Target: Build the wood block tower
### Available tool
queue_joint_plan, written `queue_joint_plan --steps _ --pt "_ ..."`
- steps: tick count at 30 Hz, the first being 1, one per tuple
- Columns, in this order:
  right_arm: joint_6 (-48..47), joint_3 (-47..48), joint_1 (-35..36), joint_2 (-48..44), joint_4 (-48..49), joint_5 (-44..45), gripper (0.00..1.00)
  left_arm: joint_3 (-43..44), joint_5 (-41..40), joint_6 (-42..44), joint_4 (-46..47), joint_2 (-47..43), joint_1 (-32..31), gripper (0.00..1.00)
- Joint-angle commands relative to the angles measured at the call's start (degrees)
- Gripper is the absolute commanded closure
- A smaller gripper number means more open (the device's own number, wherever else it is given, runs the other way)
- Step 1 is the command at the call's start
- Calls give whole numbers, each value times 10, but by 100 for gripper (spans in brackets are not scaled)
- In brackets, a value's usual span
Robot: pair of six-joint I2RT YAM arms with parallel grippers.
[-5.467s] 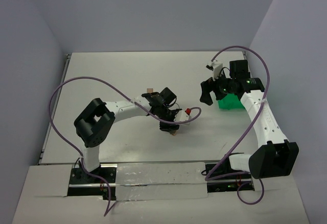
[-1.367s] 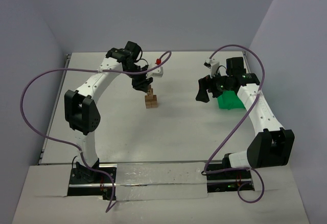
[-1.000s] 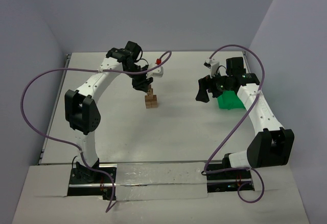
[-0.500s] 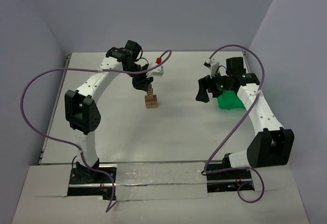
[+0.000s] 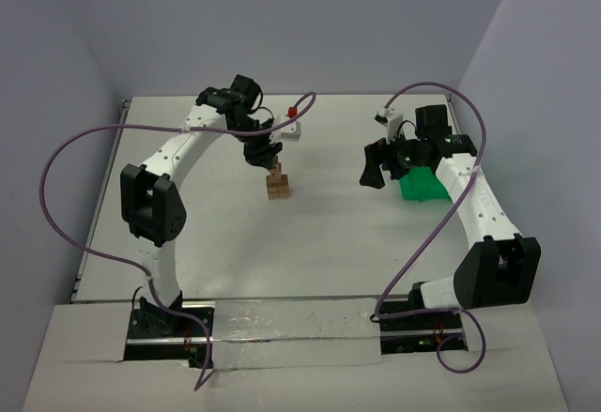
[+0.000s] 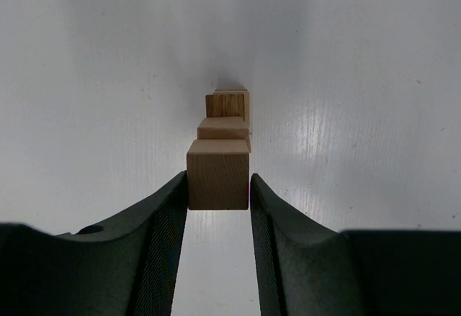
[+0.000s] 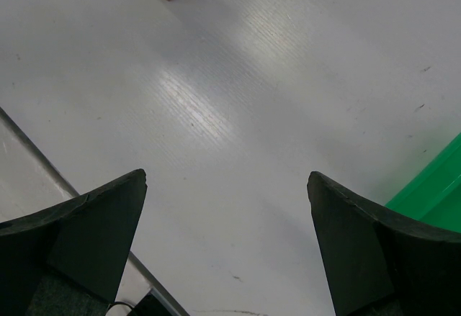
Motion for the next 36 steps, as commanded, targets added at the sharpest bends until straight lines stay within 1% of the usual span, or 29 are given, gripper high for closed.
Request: queue_joint_plan --steps 1,3,7,15,25,36 --pt "-2 23 2 4 -2 -4 0 23 27 6 -2 5 -5 54" --pt "-1 23 2 5 -2 -4 0 24 27 7 -3 5 -5 57" --pt "-2 24 2 5 -2 -4 0 24 27 6 -2 3 -5 65" --pt "0 23 2 4 -1 -4 0 34 31 2 -6 -4 -6 75" --pt "0 24 2 5 -2 -4 0 31 29 -1 -5 -6 -8 74" --pt "0 24 3 6 -2 -4 0 19 15 -3 0 2 -9 72"
